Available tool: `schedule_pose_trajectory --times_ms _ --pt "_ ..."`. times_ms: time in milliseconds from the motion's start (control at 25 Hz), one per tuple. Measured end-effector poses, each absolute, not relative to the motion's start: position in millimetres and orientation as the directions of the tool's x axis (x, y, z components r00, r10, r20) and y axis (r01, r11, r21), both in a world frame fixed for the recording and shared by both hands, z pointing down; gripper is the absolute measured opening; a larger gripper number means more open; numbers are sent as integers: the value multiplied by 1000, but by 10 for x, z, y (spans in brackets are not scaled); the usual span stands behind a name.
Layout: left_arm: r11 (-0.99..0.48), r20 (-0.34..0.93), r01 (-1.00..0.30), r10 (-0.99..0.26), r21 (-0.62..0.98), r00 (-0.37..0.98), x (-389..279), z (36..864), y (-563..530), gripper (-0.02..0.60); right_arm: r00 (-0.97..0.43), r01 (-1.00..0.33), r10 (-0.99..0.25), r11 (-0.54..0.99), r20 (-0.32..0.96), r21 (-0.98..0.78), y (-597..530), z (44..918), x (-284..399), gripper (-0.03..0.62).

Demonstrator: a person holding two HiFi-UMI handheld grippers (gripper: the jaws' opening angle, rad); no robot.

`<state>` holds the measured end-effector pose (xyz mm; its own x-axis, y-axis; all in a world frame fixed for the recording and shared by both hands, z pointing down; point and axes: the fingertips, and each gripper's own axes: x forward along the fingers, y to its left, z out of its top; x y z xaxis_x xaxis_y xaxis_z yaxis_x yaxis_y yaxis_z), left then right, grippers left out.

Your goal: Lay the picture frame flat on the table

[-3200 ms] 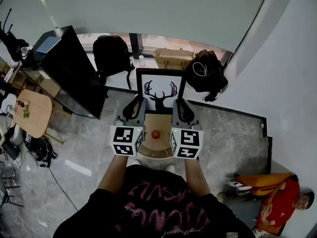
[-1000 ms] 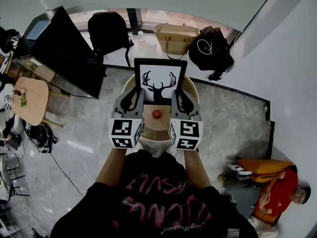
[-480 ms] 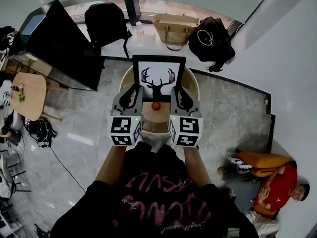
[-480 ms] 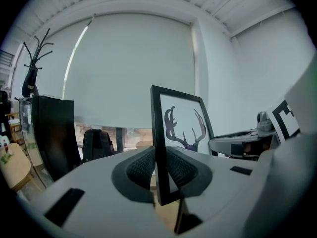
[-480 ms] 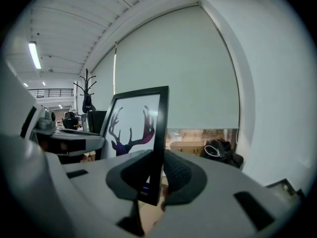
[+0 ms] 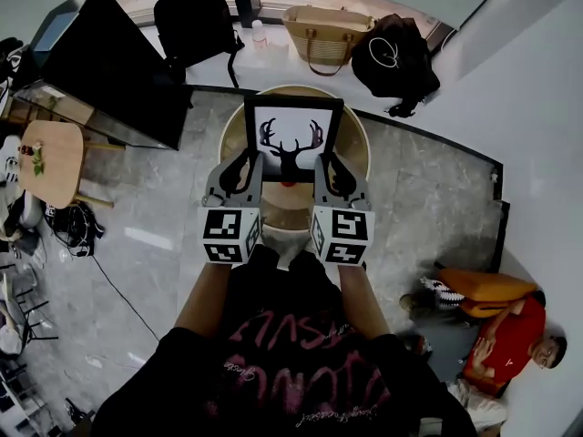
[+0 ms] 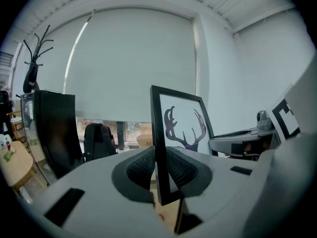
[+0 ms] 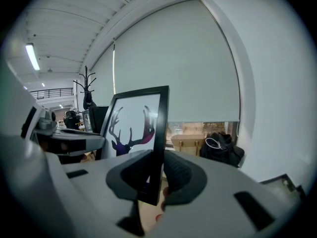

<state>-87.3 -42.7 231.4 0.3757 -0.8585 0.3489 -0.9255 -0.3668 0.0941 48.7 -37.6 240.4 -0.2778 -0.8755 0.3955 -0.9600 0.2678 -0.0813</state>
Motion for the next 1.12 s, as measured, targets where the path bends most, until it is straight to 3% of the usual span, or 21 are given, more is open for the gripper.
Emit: schedule_pose_trajectory --times_ms 1120 --pt "-337 480 -931 -799 143 363 -860 3008 -390 72 -295 -955 -806 267 513 -131 -346 3081 502 81"
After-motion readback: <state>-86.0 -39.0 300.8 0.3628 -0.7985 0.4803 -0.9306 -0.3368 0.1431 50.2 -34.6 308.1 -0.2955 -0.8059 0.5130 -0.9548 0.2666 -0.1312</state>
